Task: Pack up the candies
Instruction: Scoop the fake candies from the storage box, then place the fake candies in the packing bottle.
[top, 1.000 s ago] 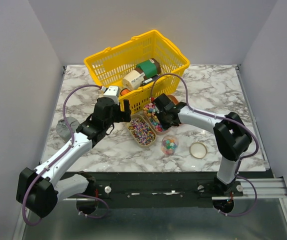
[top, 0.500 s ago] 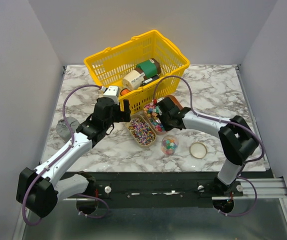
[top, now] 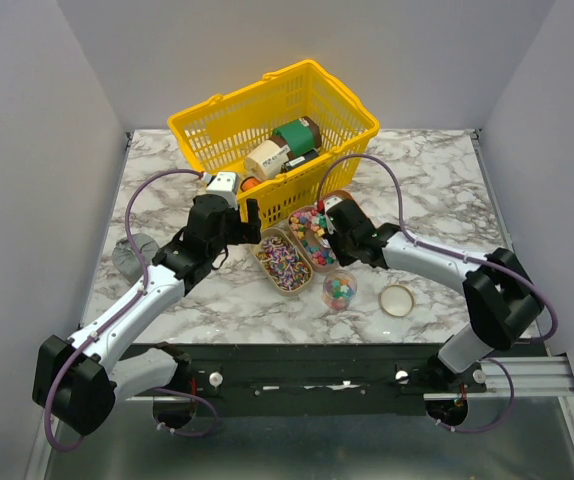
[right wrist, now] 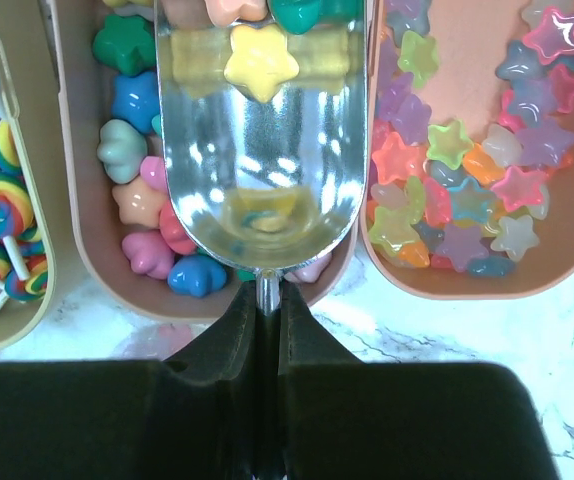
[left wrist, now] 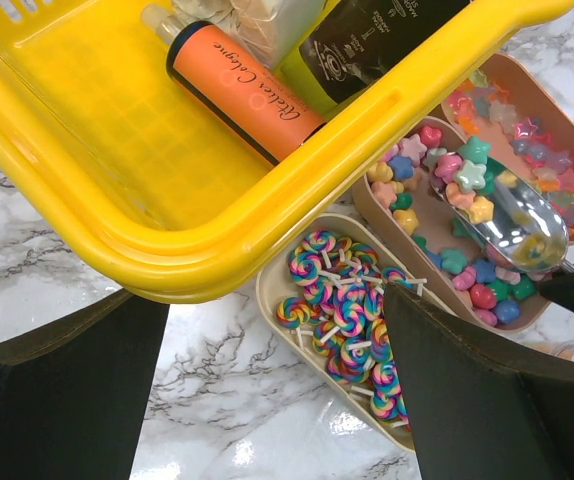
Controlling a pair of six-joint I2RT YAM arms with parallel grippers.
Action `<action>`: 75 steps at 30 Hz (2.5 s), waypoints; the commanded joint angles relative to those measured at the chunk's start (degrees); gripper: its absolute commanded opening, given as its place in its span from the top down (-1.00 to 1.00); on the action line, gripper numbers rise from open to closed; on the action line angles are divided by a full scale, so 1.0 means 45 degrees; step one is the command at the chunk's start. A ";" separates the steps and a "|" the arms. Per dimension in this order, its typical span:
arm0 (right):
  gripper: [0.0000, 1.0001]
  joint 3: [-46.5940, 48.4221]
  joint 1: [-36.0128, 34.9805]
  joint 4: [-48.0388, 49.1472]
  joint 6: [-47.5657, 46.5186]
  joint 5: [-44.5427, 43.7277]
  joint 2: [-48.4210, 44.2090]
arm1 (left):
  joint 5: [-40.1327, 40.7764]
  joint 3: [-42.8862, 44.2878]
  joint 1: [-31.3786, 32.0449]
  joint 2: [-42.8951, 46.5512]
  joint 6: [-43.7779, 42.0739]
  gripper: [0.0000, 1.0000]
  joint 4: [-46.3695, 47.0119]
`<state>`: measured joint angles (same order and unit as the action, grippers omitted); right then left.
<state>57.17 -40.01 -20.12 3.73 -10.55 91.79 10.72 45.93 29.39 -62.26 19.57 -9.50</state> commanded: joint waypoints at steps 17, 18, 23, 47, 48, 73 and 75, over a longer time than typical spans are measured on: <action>0.99 -0.1122 -0.0347 0.1561 -0.0438 -0.0625 -0.2760 | 0.0332 -0.0070 0.0071 0.0066 -0.0111 -0.98 0.0138; 0.99 -0.1102 -0.0347 0.1561 -0.0457 -0.0664 -0.2819 | 0.0313 -0.0051 0.0071 0.0066 -0.0092 -0.98 0.0138; 0.99 -0.0772 -0.0464 0.1269 -0.0321 -0.0528 -0.2741 | 0.0294 -0.0070 0.0071 0.0085 -0.0092 -0.98 0.0138; 0.99 0.0814 -0.1206 -0.8242 0.3077 0.2284 -0.5905 | 0.0391 -0.0109 0.0071 -0.0266 -0.0014 -0.98 0.0099; 0.99 0.0657 -0.1245 -0.8341 0.3175 0.2788 -0.5983 | 0.0352 -0.0090 0.0071 -0.0266 0.0006 -0.98 0.0099; 0.99 0.1045 -0.1461 -1.2187 0.4172 0.3126 -0.4968 | 0.0293 -0.0012 0.0071 -0.0442 0.0006 -0.98 0.0079; 0.99 0.1260 -0.1480 -1.2364 0.4152 0.3066 -0.4909 | 0.0274 -0.0012 0.0071 -0.0461 0.0025 -0.97 0.0099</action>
<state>60.12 -46.19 -71.13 21.41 3.92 69.71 10.79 45.93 29.39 -64.18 19.59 -9.50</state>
